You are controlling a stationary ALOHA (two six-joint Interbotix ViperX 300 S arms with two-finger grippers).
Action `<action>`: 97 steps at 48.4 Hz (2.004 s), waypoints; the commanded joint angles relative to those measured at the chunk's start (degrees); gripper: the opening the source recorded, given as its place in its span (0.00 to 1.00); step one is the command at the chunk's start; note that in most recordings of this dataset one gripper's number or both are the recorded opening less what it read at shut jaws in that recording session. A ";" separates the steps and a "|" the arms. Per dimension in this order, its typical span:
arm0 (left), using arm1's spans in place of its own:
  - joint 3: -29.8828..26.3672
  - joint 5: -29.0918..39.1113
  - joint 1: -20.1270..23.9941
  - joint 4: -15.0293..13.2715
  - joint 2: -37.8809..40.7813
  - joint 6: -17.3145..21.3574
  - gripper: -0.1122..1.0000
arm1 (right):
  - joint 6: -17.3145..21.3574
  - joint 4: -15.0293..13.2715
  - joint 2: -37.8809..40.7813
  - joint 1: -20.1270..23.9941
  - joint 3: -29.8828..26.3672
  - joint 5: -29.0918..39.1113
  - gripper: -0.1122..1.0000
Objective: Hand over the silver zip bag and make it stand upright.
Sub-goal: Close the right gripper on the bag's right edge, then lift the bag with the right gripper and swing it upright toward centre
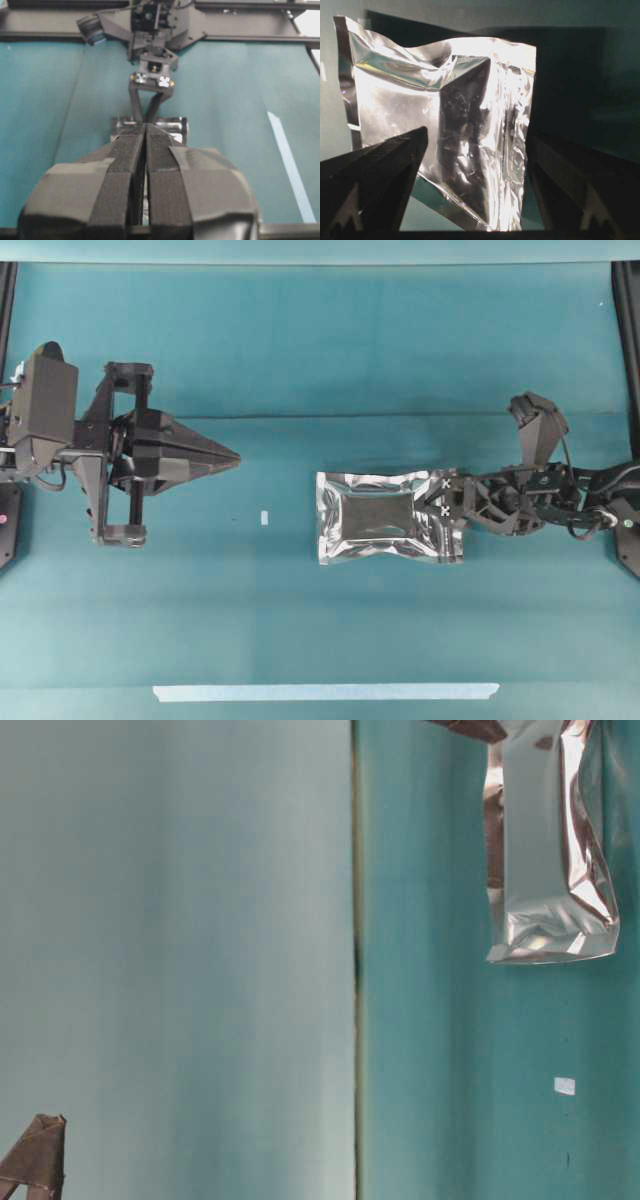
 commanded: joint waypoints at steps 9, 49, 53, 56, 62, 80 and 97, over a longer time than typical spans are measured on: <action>-1.23 -0.18 -0.18 0.09 -0.26 -0.09 0.09 | 0.62 0.00 1.14 1.76 -0.44 4.48 0.77; -0.88 4.39 -0.26 0.09 -0.26 -0.79 0.09 | -9.84 -1.23 -3.43 -2.64 -2.11 7.47 0.12; -0.88 4.39 -0.18 0.09 -0.18 -0.97 0.09 | -14.24 -1.23 -5.54 -3.96 -4.04 11.87 0.12; -0.88 4.39 -0.18 0.09 -0.18 -1.23 0.09 | -17.84 -1.23 -7.12 -5.01 -5.80 16.00 0.12; -0.79 5.01 0.26 0.18 -0.18 -2.29 0.09 | -24.61 -1.32 -9.76 -7.21 -9.76 24.17 0.12; -0.88 5.27 1.23 0.09 -0.18 -4.04 0.09 | -35.77 -6.24 -12.30 -11.25 -23.47 45.18 0.12; -1.23 4.83 1.76 0.09 0.00 -4.39 0.32 | -37.53 -20.48 -10.46 -10.90 -35.68 66.62 0.12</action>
